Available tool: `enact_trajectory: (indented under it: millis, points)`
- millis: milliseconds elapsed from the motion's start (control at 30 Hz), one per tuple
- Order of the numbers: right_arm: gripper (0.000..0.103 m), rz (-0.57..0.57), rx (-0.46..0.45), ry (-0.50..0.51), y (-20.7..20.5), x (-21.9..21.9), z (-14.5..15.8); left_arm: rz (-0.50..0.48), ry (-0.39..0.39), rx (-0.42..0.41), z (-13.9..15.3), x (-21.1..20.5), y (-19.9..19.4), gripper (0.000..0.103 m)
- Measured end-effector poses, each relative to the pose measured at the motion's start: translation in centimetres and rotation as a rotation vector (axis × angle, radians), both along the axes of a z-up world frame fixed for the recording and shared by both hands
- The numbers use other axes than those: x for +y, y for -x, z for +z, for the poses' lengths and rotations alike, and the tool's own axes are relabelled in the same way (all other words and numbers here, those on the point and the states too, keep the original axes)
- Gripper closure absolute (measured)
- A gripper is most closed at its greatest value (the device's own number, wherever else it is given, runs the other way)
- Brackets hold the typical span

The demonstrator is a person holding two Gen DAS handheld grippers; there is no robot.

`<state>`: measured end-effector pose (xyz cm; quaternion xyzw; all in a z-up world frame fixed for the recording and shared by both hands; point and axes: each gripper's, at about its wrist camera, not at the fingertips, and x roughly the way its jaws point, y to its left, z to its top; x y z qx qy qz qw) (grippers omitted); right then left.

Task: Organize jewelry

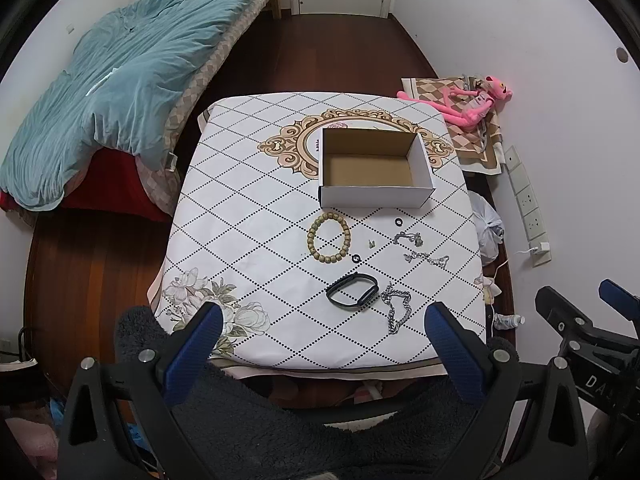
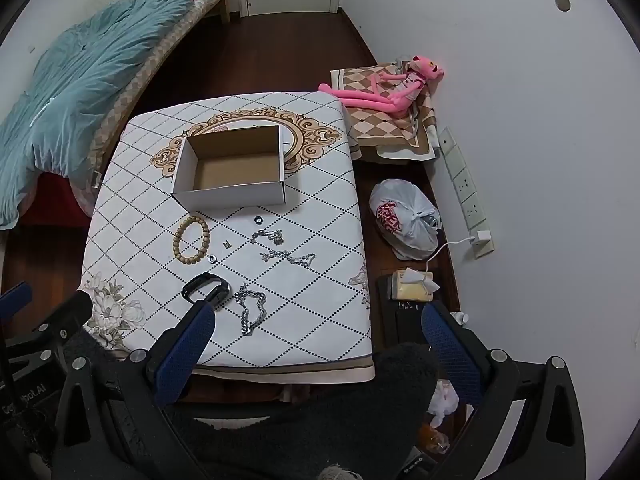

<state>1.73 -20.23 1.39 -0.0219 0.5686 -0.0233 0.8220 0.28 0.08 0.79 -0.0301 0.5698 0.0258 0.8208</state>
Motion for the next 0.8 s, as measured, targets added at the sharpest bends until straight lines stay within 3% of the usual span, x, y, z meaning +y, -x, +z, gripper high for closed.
enact_trajectory:
  millis: [800]
  points:
    - [0.0,0.002,-0.012,0.004,0.52,0.0,0.71,-0.002,0.001,-0.012,0.62,-0.07,-0.2,0.0]
